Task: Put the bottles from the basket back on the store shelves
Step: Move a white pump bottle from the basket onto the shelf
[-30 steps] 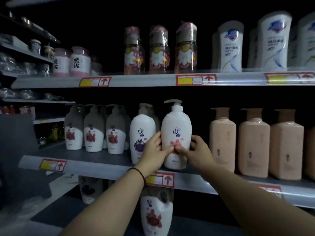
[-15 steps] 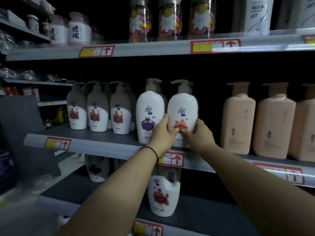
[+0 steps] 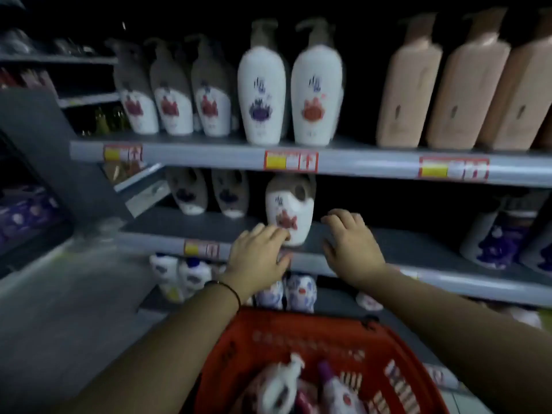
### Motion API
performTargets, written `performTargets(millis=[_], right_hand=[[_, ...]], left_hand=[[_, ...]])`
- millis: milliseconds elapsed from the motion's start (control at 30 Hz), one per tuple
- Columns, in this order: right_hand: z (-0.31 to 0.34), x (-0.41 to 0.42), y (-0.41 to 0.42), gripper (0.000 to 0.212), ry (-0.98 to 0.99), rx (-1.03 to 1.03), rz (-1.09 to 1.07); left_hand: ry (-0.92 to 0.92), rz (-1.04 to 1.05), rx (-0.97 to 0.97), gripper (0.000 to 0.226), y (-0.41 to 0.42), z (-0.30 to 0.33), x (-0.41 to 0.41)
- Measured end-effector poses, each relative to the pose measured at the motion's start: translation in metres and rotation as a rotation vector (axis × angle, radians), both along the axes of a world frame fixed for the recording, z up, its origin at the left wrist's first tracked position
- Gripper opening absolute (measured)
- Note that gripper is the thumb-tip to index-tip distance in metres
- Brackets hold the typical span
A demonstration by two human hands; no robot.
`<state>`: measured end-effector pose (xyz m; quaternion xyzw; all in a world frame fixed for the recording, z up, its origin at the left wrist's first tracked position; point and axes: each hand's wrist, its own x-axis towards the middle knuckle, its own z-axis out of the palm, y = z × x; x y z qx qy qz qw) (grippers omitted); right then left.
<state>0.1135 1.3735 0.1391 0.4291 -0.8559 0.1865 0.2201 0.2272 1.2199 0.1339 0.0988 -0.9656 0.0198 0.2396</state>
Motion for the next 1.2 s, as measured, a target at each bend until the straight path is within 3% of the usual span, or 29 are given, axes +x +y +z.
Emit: performTargets(millis=[267, 600, 700, 833, 933, 1000, 1067, 1200], right_hand=[[-0.113, 0.058, 0.032, 0.051, -0.227, 0.545, 0.125], [-0.221, 0.078, 0.028, 0.056, -0.423, 0.884, 0.093], [-0.255, 0.083, 0.018, 0.055, -0.573, 0.882, -0.007], [-0.308, 0.094, -0.001, 0.03, -0.599, 0.817, -0.196], [-0.328, 0.104, -0.012, 0.035, -0.734, 0.762, -0.185], [-0.339, 0.108, -0.021, 0.043, -0.983, 0.609, -0.195], [-0.349, 0.106, -0.031, 0.043, -1.288, 0.412, -0.27], [-0.355, 0.109, -0.037, 0.045, -1.454, 0.32, -0.332]], left_hand=[[-0.342, 0.111, 0.191, 0.043, 0.039, -0.127, 0.05], [-0.948, 0.153, 0.09, 0.061, 0.024, -0.238, 0.044], [-1.107, 0.128, 0.084, 0.075, 0.013, -0.269, 0.037], [-1.221, 0.106, 0.192, 0.095, -0.003, -0.308, 0.026], [-1.135, 0.182, 0.387, 0.065, -0.012, -0.336, 0.013], [-0.987, 0.248, 0.494, 0.054, -0.025, -0.355, 0.008], [-0.876, 0.26, 0.556, 0.061, -0.039, -0.376, 0.009], [-1.057, 0.087, 0.611, 0.076, -0.055, -0.392, 0.01]])
